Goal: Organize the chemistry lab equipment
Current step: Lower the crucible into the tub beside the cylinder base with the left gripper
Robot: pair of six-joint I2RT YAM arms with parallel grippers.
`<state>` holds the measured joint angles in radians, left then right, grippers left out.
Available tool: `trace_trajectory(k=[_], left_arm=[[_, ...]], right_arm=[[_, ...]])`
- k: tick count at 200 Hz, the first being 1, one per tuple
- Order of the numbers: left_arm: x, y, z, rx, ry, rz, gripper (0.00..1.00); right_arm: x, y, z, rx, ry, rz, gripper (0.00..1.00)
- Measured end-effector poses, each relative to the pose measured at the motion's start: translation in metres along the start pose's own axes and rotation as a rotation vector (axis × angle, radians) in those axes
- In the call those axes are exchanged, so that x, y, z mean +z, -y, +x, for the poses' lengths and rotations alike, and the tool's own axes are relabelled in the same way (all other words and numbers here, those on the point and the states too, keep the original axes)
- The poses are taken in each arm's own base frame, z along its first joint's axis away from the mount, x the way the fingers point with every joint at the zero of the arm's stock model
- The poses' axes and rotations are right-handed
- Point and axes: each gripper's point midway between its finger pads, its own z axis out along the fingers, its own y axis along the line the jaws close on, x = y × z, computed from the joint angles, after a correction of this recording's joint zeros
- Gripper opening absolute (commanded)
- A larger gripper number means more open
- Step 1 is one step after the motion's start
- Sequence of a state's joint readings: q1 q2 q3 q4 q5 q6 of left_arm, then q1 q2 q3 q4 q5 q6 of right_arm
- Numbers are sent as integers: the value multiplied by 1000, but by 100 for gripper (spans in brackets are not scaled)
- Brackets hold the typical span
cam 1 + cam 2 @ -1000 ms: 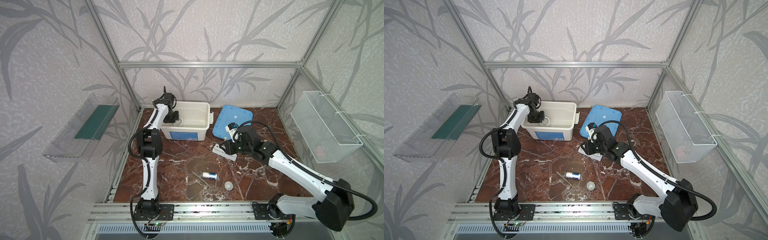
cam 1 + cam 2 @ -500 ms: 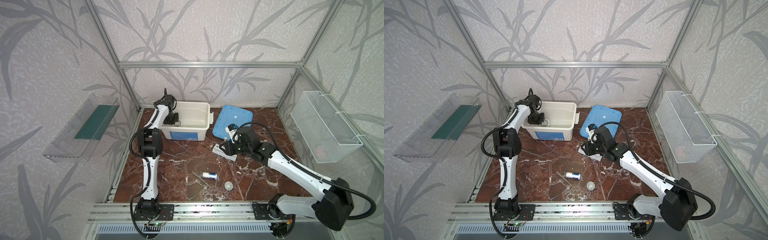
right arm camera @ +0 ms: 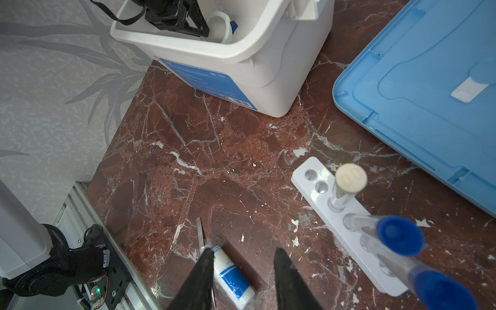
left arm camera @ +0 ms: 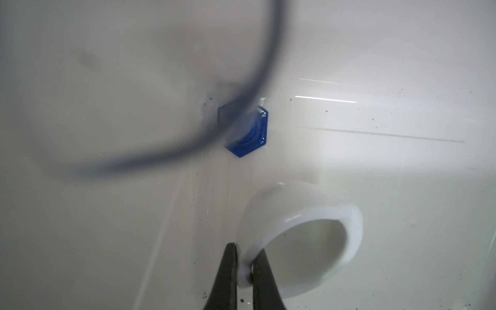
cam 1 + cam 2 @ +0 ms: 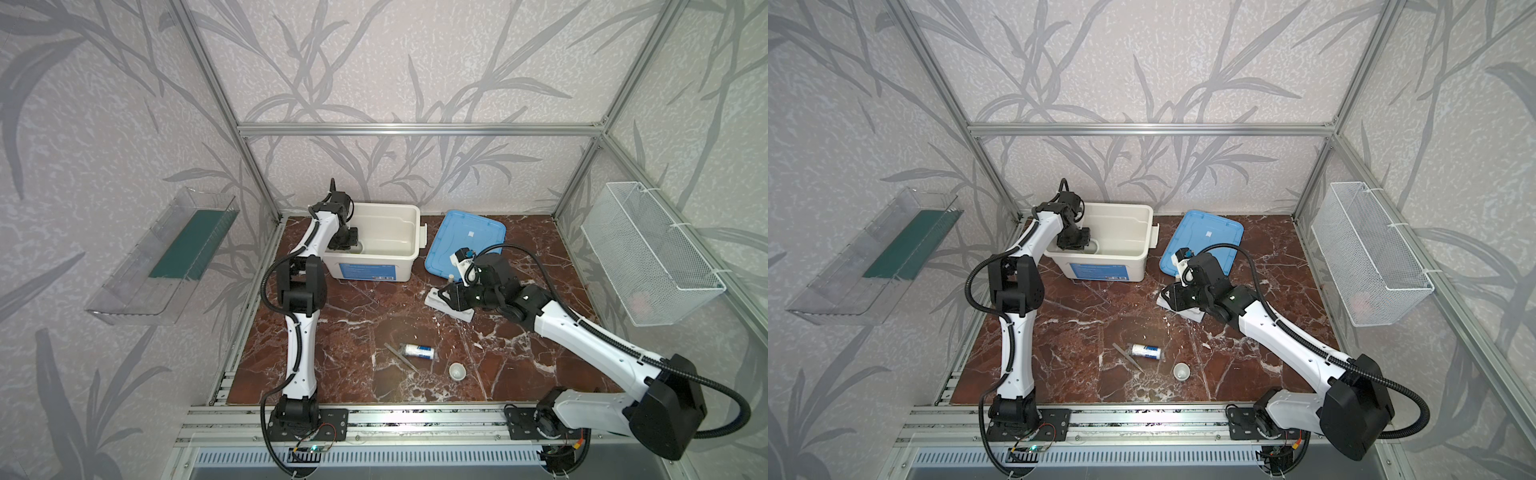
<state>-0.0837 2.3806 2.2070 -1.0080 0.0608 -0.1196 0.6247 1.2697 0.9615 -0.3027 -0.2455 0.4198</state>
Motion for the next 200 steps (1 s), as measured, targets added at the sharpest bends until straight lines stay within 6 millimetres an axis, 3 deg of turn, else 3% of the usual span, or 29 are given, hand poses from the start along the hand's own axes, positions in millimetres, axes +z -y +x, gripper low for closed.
trace_trajectory(k=[200], left_arm=[[4, 5, 1, 55, 3, -6, 24]], right_arm=[[5, 2, 2, 3, -13, 2, 38]])
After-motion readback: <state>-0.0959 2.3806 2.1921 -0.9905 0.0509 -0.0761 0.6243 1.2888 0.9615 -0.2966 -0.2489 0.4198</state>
